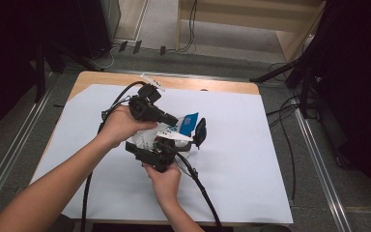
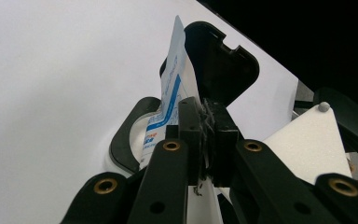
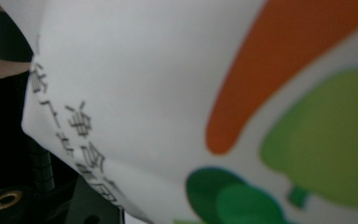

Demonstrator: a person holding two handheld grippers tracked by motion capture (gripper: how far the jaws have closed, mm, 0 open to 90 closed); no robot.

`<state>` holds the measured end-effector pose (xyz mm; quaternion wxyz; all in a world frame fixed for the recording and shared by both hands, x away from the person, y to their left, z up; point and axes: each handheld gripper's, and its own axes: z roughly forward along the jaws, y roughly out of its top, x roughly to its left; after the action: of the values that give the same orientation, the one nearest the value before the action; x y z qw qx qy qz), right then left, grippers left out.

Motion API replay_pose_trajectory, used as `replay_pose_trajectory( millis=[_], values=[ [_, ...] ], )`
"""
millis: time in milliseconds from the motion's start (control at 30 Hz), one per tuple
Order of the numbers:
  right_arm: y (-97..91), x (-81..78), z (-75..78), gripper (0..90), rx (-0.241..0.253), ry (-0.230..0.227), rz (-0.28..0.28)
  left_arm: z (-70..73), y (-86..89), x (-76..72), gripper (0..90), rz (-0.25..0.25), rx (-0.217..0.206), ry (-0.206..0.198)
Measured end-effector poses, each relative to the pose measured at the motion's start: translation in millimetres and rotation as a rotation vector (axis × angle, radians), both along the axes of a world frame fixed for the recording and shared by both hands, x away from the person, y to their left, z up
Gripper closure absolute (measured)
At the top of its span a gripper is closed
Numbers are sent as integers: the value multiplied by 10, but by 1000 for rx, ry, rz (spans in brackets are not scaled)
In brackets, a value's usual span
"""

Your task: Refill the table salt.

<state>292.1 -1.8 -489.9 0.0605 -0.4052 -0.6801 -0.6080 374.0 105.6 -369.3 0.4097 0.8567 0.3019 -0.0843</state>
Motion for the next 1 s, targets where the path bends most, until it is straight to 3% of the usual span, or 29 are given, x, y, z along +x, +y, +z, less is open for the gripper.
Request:
replay_pose_trajectory(
  millis=[600,1000],
  values=[
    [27,-71,-64,518,-199,-87,2,-15,326,-97,895,15,-59,-11],
    [-23,-126,-62,521,-289,-144,3,70,589,-169,900,26,-73,-22]
  ],
)
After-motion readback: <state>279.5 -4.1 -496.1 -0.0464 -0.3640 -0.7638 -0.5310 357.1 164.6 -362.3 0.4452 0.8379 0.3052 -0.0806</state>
